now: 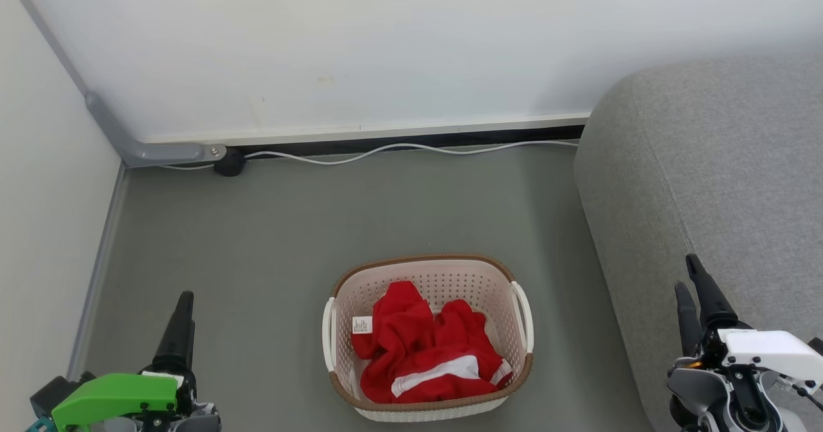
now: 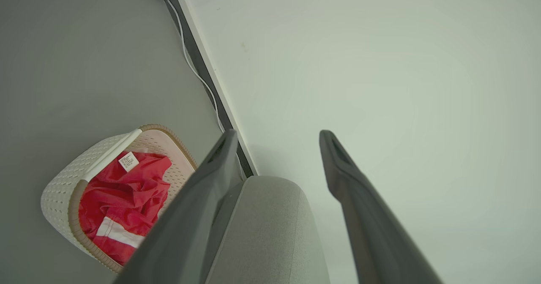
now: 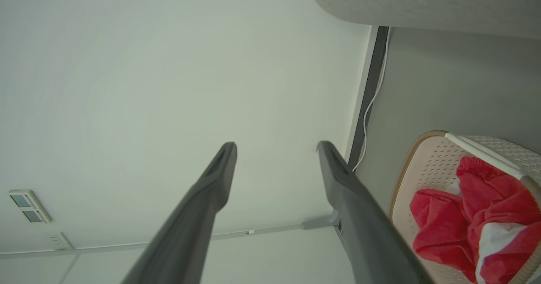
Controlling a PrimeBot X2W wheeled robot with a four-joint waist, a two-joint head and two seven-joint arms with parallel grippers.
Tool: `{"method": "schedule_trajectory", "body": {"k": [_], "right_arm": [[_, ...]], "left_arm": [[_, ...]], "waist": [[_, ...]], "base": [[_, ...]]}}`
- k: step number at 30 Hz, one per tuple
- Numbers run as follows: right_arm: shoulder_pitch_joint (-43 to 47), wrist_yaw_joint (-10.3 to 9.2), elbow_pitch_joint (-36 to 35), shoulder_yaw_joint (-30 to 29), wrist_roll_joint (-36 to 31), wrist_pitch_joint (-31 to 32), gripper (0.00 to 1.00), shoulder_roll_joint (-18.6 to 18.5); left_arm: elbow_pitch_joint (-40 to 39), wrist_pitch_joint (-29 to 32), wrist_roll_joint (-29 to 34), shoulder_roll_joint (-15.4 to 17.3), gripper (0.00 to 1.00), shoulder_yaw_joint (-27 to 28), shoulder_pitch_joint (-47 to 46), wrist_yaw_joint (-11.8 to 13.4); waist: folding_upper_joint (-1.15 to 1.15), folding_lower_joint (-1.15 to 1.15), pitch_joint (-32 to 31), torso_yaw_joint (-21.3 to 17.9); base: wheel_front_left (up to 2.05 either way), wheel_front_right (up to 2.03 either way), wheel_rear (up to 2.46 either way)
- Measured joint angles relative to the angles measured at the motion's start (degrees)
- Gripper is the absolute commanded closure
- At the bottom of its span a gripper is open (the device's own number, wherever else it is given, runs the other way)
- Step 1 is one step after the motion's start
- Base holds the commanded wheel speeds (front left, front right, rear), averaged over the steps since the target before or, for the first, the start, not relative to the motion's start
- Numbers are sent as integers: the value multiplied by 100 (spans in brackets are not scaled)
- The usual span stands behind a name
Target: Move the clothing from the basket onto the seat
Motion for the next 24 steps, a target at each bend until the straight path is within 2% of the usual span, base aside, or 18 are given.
{"method": "schedule_trajectory", "body": {"k": [13,24], "right_arm": [[-37,-112,-233,192,-987,-243,0,-82],[-87,-266,-422,557,-2107,-467,0,-169]], "left_arm": [[-333,-253,951,20,0,-135,-1,158],[-627,-457,2169,148,0,-382,-1,271]], "waist": [[0,0,-9,-10],[0,0,-8,-14]], "base": [[0,0,0],[0,0,0]]}}
